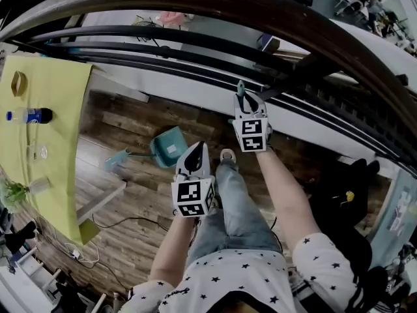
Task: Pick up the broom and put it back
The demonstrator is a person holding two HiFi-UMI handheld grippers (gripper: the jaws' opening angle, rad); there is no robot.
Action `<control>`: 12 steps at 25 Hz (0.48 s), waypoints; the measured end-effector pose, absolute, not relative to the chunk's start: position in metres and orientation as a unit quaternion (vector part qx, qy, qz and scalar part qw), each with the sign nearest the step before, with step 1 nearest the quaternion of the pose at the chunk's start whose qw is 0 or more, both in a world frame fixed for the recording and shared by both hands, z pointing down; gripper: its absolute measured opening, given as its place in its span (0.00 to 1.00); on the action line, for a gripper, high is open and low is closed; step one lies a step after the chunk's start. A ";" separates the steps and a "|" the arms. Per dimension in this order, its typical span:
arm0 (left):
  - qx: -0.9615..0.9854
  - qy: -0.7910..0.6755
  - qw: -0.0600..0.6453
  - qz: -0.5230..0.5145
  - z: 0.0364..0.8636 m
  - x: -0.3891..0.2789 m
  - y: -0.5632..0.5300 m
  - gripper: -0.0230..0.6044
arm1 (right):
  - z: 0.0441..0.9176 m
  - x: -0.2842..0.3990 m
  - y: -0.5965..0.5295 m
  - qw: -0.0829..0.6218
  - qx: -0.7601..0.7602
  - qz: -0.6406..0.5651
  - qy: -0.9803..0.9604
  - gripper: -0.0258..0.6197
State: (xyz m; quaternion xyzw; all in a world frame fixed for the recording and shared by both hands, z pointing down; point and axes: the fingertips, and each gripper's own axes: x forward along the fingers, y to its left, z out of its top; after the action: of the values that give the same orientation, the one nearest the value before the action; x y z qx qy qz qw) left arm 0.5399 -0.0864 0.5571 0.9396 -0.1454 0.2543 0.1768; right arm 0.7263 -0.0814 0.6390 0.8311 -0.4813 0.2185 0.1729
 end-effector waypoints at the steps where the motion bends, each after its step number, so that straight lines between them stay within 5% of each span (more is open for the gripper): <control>1: 0.940 -0.144 0.176 0.254 0.555 0.536 -0.084 0.05 | 0.637 0.721 -0.077 0.174 0.832 0.219 -0.480 0.16; 12: 0.949 -0.122 0.159 0.242 0.520 0.491 -0.053 0.05 | 0.614 0.658 -0.013 0.180 0.842 0.224 -0.456 0.16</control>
State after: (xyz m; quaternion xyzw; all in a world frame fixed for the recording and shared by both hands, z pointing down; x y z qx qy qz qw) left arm 0.4913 -0.0531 0.5204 0.9493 -0.1218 0.2420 0.1592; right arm 0.6581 -0.0126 0.6135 0.8421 -0.4563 0.2242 0.1801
